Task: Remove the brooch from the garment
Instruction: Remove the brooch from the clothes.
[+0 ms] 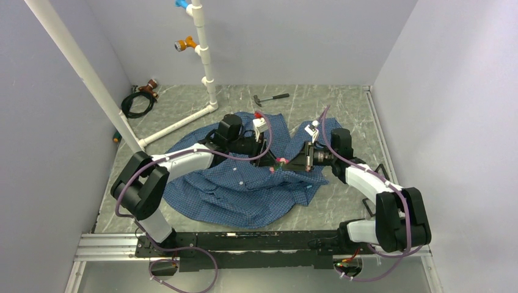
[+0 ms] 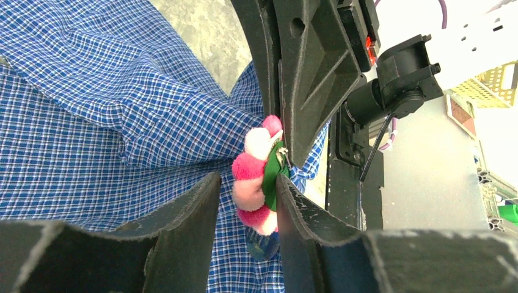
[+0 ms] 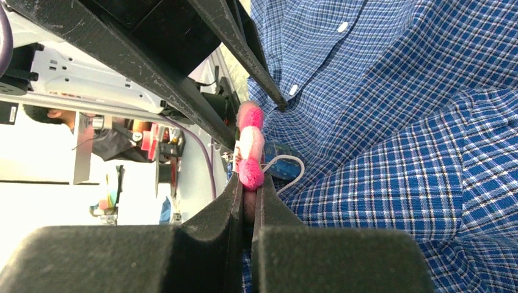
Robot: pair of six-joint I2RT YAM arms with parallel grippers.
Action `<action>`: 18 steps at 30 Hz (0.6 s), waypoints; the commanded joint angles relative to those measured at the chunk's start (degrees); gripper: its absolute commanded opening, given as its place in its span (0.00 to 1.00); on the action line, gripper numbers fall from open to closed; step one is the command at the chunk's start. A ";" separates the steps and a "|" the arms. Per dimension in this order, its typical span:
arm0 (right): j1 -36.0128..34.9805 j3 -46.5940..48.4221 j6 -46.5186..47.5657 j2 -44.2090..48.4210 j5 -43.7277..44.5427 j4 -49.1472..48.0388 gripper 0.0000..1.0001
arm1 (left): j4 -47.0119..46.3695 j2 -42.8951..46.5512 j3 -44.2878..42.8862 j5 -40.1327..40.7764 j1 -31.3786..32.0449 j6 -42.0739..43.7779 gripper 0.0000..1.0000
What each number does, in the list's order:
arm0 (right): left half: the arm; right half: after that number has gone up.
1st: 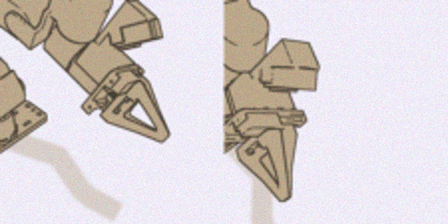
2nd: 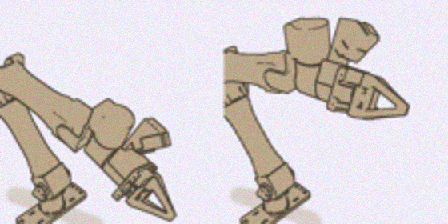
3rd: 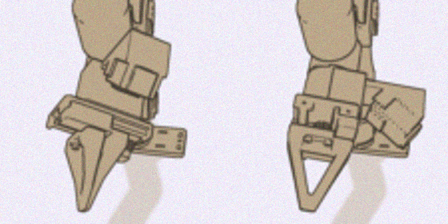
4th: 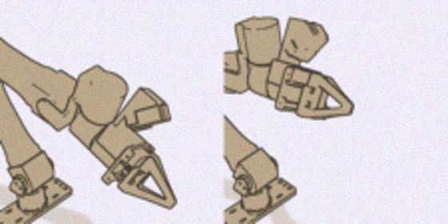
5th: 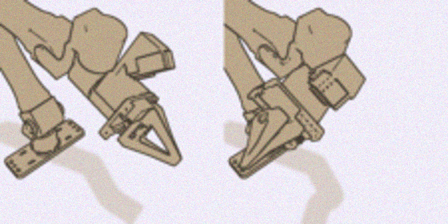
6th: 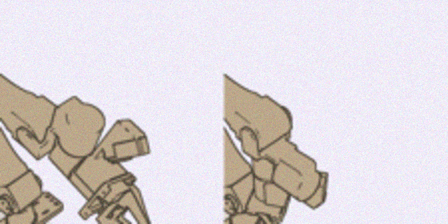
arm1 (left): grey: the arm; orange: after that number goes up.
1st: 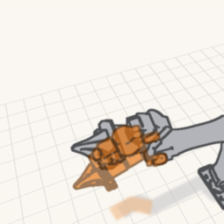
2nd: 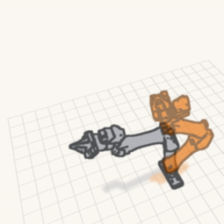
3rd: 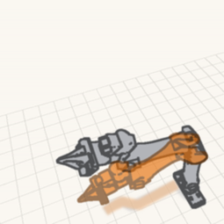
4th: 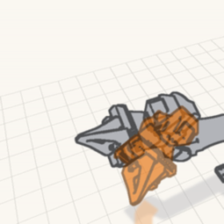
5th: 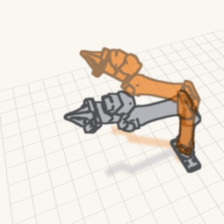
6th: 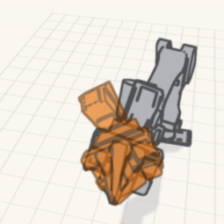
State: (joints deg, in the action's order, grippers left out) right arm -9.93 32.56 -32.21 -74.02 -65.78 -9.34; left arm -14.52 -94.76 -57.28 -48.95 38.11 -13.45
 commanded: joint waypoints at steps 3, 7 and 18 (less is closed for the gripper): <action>0.13 -0.47 -2.66 2.27 -4.38 -4.67 0.00 | -3.77 0.66 -0.77 0.25 0.54 -2.28 0.44; 0.09 -0.81 -4.61 1.94 -5.42 -6.17 0.00 | -6.80 0.54 -0.02 -1.48 0.47 -4.88 0.44; 0.10 -0.91 -14.99 -2.46 -10.39 -13.22 0.00 | -12.59 -0.25 1.05 -4.65 -1.62 -11.18 0.43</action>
State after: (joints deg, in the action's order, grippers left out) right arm -9.87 31.66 -41.78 -75.35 -71.33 -17.04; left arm -20.99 -94.76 -57.17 -50.52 37.85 -20.78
